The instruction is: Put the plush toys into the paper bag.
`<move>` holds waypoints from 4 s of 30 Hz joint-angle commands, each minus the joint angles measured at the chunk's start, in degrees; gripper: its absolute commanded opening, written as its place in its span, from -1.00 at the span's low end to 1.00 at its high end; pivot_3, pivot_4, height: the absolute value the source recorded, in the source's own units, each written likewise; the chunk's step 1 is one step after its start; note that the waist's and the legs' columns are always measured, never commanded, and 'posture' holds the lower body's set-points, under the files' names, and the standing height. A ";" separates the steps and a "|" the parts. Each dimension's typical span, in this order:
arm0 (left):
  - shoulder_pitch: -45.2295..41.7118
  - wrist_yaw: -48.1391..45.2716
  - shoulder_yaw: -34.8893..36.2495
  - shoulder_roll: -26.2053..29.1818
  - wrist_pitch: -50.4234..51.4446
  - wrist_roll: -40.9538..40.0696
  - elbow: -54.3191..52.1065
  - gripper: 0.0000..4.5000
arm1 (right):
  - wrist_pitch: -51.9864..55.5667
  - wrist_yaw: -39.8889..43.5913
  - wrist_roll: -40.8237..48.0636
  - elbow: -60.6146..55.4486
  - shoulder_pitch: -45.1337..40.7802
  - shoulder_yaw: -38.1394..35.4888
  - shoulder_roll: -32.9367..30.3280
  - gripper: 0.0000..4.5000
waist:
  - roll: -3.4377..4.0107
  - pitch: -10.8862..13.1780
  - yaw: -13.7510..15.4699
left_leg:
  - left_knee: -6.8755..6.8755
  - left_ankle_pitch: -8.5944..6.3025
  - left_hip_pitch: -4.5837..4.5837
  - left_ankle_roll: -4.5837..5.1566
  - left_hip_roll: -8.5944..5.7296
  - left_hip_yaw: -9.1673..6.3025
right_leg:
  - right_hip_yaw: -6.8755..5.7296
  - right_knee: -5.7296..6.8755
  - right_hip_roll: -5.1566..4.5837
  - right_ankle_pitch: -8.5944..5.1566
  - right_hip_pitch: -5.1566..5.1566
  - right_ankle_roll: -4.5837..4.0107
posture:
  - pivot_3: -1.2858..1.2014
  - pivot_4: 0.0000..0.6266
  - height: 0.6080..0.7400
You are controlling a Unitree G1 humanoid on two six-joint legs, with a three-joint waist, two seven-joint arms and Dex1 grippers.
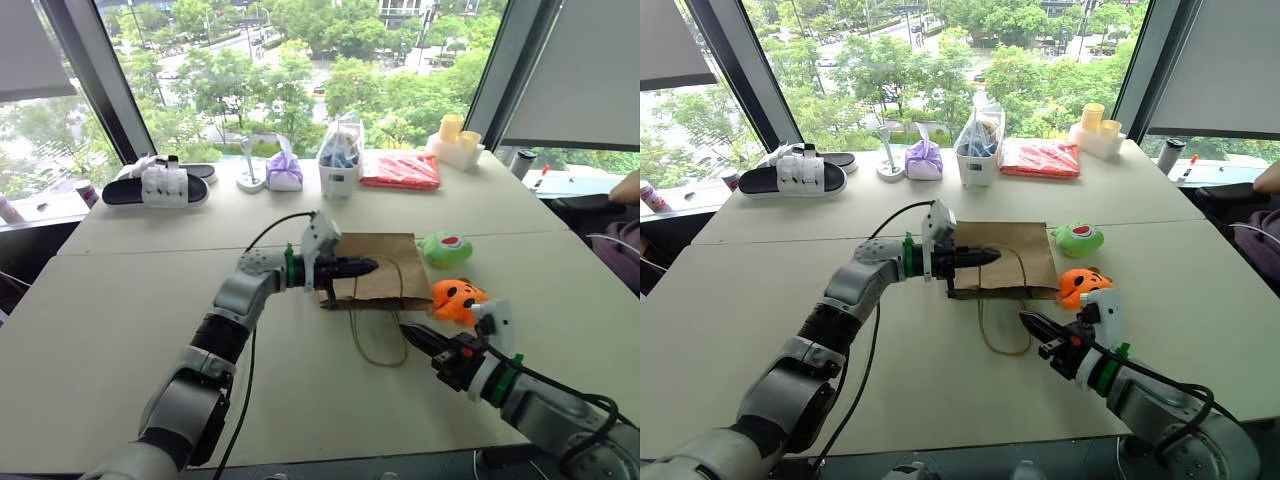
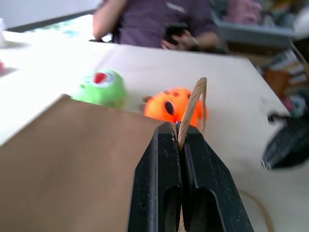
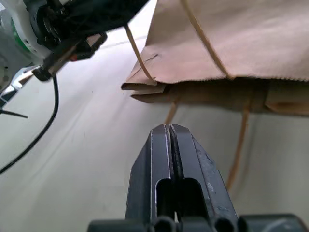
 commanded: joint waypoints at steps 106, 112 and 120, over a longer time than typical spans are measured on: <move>-1.41 11.59 9.24 0.71 10.53 -16.78 -13.74 -1.00 | 3.41 8.99 -9.93 1.95 -17.81 -1.85 -7.27 -0.81 | 0.01 -0.04 -1.31 | 0.45 0.09 -0.01 -0.15 -0.16 0.01 | 0.17 0.46 0.02 0.03 -0.04 -0.07 | 0.03 -0.52 1.00; -1.94 12.62 10.19 -0.92 11.46 -18.96 -14.23 -1.00 | -0.93 7.44 -17.51 13.21 -26.06 9.93 -2.17 -0.81 | -0.02 -0.03 -1.24 | 0.47 0.09 -0.02 -0.15 -0.22 0.01 | 0.18 0.46 -0.02 0.03 -0.04 -0.07 | 0.03 -0.52 1.00; -0.67 14.38 10.86 -1.12 13.74 -21.07 -17.10 -1.00 | -9.06 8.28 -28.76 29.38 -35.78 18.45 2.52 -0.64 | 0.00 -0.04 -1.22 | 0.45 0.24 -0.05 -0.43 -0.23 0.02 | 0.18 0.51 -0.03 0.03 -0.13 -0.07 | 0.03 -0.52 1.00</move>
